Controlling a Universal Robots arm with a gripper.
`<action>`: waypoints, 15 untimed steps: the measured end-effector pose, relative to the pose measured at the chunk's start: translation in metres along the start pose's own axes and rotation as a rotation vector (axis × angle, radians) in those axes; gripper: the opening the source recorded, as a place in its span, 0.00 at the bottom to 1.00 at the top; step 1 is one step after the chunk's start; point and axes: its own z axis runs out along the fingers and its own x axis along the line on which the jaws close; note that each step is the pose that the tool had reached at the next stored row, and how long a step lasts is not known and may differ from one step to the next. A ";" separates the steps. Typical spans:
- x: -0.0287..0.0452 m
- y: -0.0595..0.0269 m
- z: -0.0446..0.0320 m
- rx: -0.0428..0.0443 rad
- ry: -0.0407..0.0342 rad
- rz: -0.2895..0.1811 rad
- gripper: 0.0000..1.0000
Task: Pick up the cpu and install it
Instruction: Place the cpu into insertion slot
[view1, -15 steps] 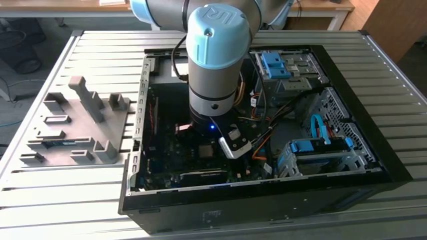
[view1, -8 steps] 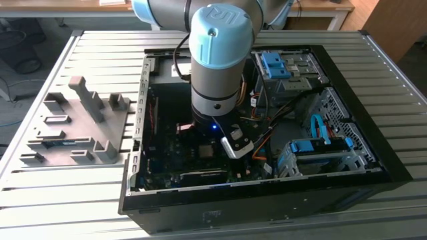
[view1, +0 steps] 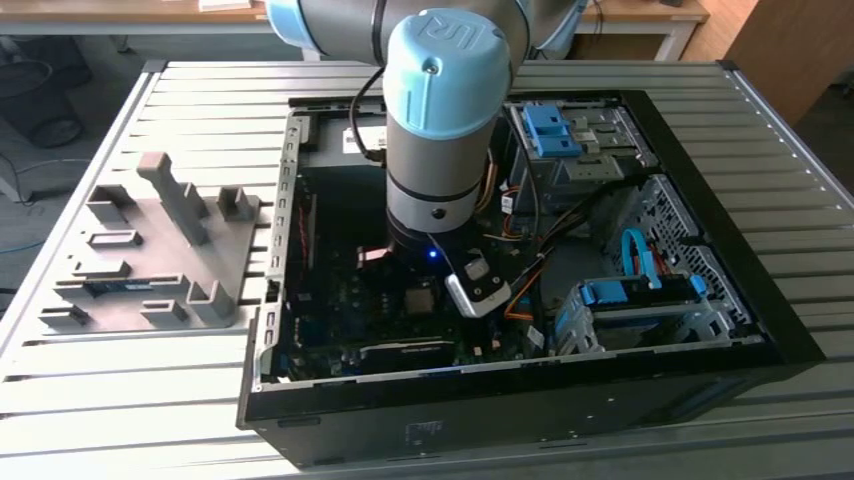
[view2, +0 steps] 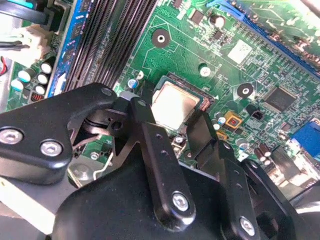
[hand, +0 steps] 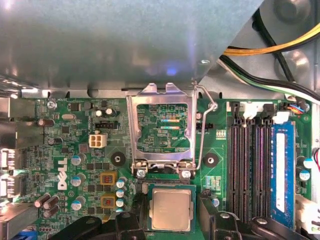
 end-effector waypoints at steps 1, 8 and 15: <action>0.0003 0.0000 -0.0011 -0.0001 -0.0009 0.000 0.54; 0.0007 0.0001 -0.0021 -0.0005 -0.0025 0.000 0.54; 0.0021 0.0001 0.0000 -0.0004 -0.0044 0.000 0.54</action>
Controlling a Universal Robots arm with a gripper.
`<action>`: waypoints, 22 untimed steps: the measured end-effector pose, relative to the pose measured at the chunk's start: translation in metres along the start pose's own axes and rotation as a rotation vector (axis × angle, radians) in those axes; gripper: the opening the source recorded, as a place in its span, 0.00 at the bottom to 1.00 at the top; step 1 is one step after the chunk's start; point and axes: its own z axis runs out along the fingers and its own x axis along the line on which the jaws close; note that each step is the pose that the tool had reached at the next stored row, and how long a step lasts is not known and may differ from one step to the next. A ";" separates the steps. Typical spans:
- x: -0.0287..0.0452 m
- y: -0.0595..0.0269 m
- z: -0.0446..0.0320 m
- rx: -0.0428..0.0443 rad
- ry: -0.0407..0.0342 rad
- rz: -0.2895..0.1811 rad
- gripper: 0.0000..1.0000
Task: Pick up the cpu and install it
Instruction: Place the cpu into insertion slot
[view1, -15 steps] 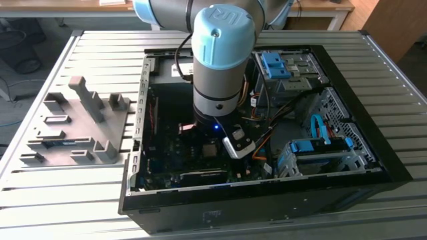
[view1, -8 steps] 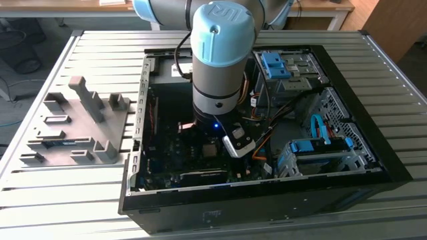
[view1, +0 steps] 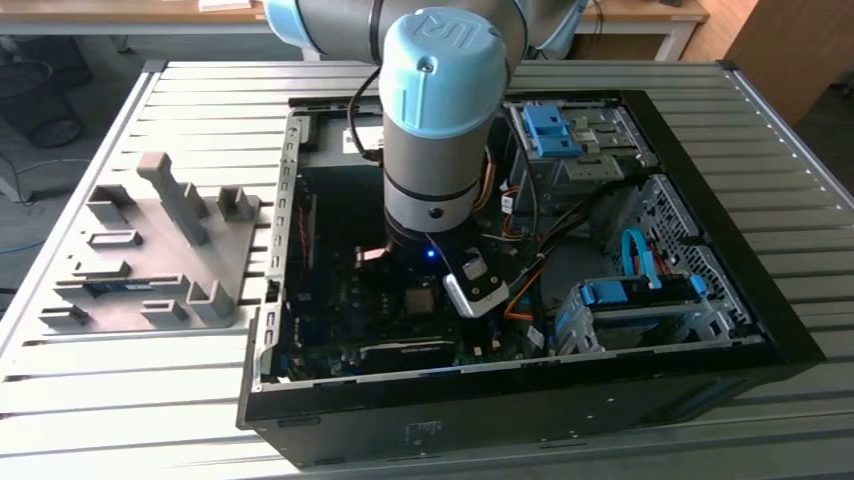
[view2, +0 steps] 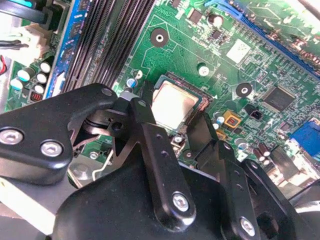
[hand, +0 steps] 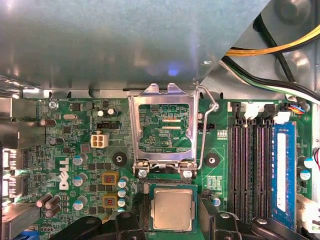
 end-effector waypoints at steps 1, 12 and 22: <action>0.0009 0.0000 -0.0001 0.0001 -0.0018 0.000 0.54; 0.0053 0.0008 0.0001 0.0002 -0.0098 0.000 0.54; 0.0100 0.0009 0.0004 -0.0002 -0.0116 0.004 0.54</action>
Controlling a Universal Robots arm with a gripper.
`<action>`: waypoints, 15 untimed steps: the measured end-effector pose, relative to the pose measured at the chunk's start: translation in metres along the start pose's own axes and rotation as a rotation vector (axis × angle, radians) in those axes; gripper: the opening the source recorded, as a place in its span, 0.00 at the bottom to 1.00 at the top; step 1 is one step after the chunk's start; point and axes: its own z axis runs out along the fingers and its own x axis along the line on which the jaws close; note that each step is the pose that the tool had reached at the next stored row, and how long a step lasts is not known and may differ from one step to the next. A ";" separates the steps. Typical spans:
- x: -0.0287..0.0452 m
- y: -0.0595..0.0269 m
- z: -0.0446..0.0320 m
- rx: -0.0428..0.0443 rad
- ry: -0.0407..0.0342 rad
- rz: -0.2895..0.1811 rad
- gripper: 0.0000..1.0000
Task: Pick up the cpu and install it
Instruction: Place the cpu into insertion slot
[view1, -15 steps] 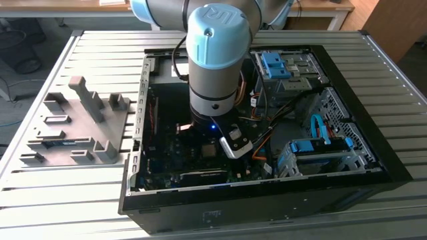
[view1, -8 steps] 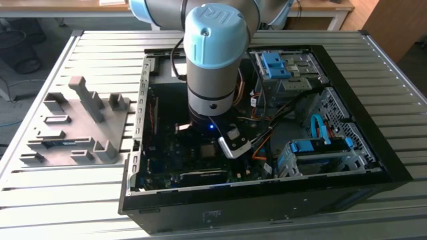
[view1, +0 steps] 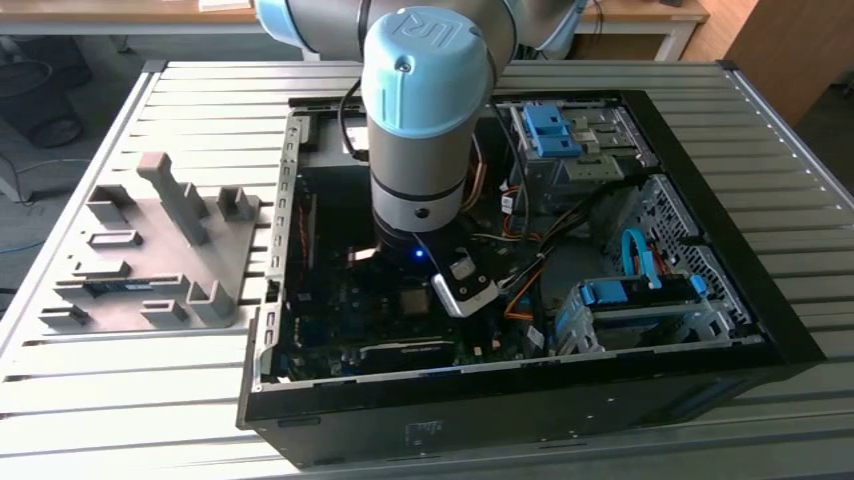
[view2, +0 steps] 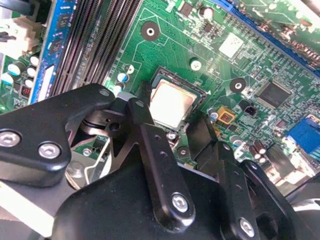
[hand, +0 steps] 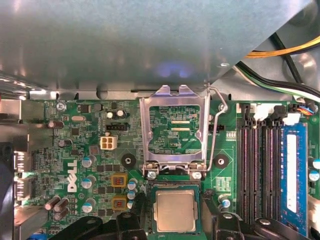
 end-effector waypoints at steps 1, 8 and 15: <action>0.0004 0.0000 -0.0001 0.0002 0.0002 0.001 0.54; 0.0004 -0.0005 -0.0001 0.0002 0.0003 0.001 0.54; -0.0061 -0.0011 -0.0001 0.0002 0.0014 0.001 0.54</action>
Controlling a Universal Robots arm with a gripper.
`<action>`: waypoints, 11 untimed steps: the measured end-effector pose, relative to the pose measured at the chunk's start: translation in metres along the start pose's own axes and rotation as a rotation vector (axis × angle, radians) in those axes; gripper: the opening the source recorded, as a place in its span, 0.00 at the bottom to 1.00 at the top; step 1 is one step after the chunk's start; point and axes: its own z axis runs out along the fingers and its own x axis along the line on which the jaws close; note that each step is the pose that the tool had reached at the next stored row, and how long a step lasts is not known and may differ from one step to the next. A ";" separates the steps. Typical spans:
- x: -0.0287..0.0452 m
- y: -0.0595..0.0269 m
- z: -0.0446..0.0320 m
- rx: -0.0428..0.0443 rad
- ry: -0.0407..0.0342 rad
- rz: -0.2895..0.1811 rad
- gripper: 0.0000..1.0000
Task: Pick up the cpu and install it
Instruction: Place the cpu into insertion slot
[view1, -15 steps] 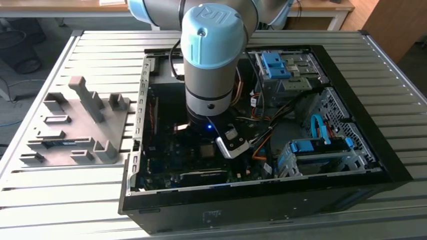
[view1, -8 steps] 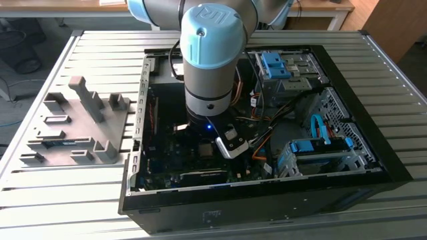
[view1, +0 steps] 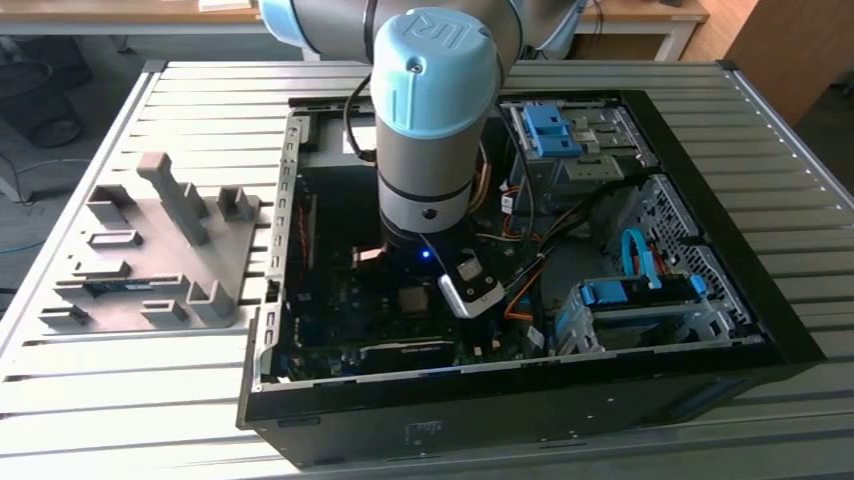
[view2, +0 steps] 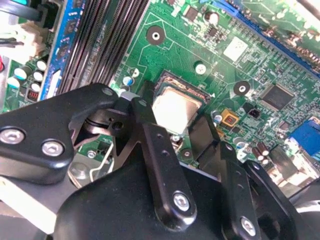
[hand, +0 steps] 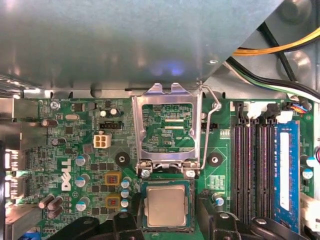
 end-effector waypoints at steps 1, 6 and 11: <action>0.0000 0.0000 0.0000 0.0000 0.0000 0.000 0.54; 0.0000 0.0001 -0.0010 0.0004 0.0001 0.001 0.54; 0.0007 0.0001 -0.0020 -0.0001 -0.0008 0.000 0.54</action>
